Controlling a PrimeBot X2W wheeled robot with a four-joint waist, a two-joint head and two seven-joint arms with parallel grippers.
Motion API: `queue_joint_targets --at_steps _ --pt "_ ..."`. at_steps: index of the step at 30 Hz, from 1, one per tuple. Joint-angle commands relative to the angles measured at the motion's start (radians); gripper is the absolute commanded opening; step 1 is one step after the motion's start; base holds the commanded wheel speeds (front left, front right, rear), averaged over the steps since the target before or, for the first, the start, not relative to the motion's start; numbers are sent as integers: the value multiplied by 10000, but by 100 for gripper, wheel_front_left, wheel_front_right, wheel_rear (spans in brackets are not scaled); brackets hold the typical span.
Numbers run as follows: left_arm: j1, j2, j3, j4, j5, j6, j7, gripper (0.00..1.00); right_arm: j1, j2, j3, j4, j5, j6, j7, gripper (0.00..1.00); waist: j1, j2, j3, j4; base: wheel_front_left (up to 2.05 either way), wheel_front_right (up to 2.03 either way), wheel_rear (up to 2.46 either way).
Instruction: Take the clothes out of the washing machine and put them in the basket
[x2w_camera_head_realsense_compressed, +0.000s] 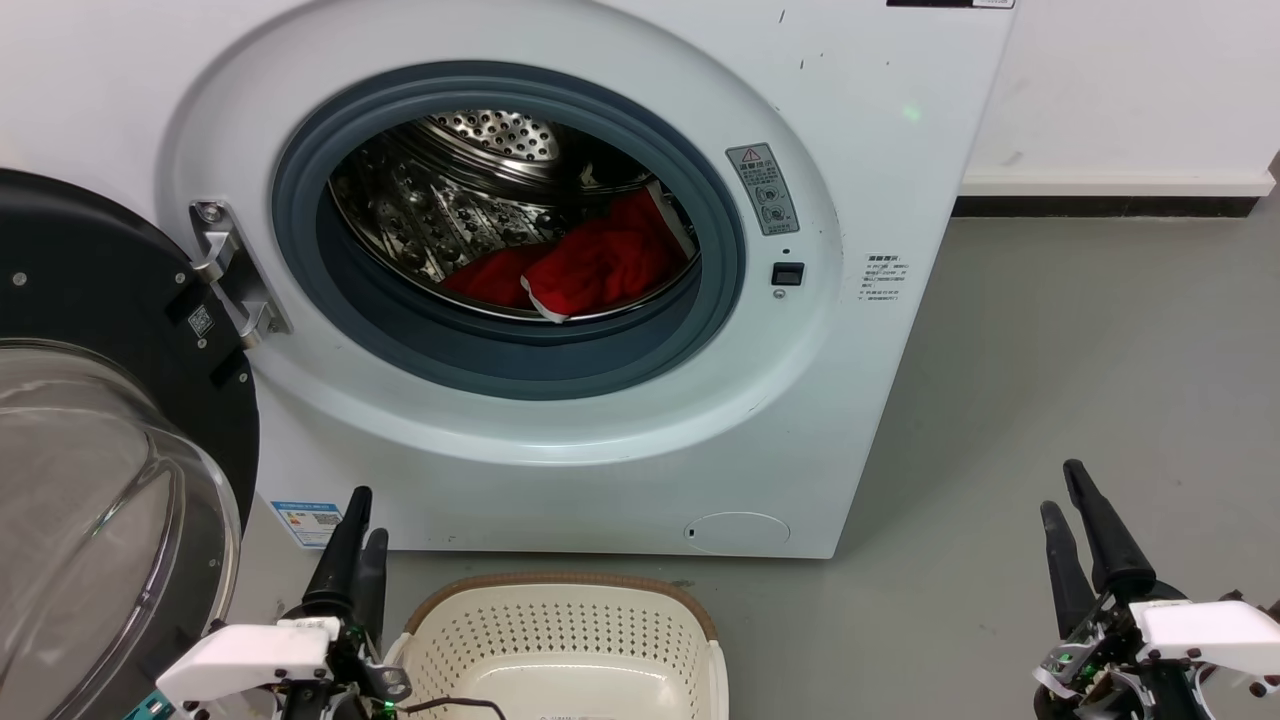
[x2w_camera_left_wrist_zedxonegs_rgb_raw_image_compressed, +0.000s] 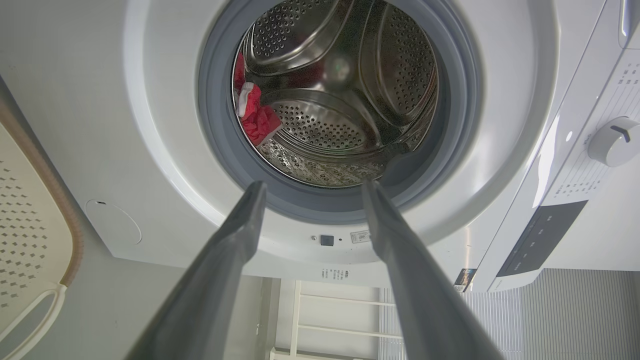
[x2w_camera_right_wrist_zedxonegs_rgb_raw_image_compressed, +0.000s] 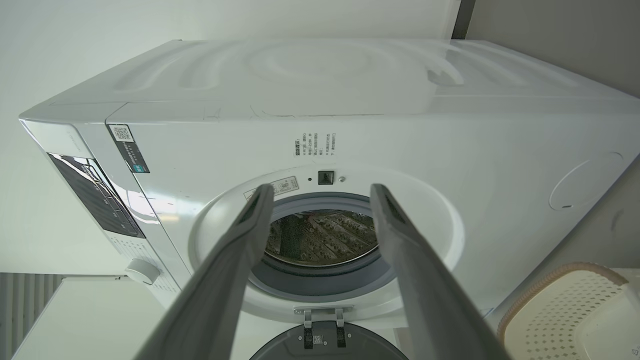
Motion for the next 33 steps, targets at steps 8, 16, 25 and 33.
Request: queue_joint_targets --at_steps 8,16,25,33 --pt "-478 20 -357 -364 635 -2 -457 100 -113 -9 141 -502 -661 0 -449 100 0 0 3 19 0 0 0" --pt "-603 25 -549 -627 2481 -3 -807 100 -72 -10 118 -791 -2342 0 -802 100 0 0 3 44 0 0 0" --pt "-675 27 -714 -833 4304 -3 -1167 100 4 -10 203 -1209 -4718 0 -1160 100 0 0 12 76 0 0 0" --pt "-756 30 -957 -853 5836 -3 -1464 100 67 -11 301 -1473 -6678 1 -1455 100 0 0 14 111 0 0 0"
